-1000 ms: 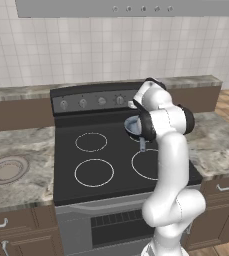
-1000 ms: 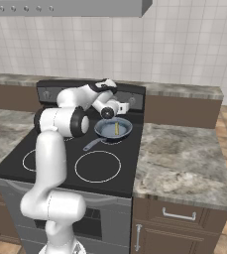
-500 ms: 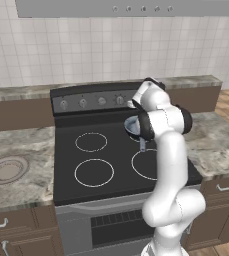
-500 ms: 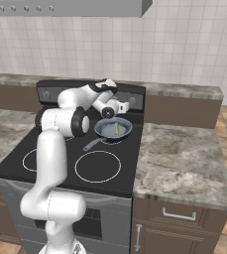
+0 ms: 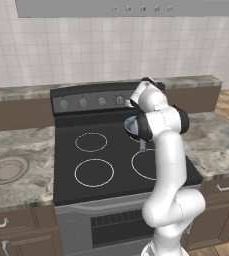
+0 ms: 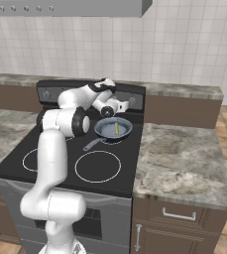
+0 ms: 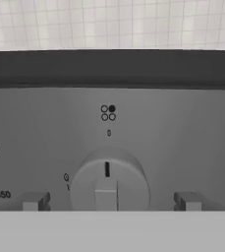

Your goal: Pick up the butter stick and place it in the pan. Then turn on the burner for the pan.

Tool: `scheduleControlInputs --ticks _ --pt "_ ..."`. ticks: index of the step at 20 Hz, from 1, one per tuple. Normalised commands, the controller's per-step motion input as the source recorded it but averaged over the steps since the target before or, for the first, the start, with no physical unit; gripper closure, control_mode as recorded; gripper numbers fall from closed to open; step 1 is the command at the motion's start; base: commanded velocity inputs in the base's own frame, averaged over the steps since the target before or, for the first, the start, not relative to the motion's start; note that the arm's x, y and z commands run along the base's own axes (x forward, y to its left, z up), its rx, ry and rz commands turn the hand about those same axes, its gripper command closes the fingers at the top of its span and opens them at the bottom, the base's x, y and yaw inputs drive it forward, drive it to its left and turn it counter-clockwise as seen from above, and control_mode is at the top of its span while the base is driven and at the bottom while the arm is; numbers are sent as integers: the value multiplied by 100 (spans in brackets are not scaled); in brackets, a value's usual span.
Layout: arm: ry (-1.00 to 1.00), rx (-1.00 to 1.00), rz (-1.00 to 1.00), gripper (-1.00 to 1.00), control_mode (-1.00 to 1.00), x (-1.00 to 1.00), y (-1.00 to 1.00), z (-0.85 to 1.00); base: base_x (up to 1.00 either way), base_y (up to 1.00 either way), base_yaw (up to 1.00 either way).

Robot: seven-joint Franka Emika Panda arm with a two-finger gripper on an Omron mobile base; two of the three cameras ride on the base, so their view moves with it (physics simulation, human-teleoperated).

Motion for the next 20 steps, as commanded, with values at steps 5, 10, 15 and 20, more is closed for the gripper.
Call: scheduleControlInputs --ticks 5,10,15,20 --pt "-1 0 0 -100 -100 9 3 0 0 0 0" --pt "0 0 0 -100 -100 6 0 0 0 0 0" --pt "0 0 0 -100 -100 7 0 0 0 0 0" --pt "0 0 0 -100 -100 0 0 0 0 0 0"
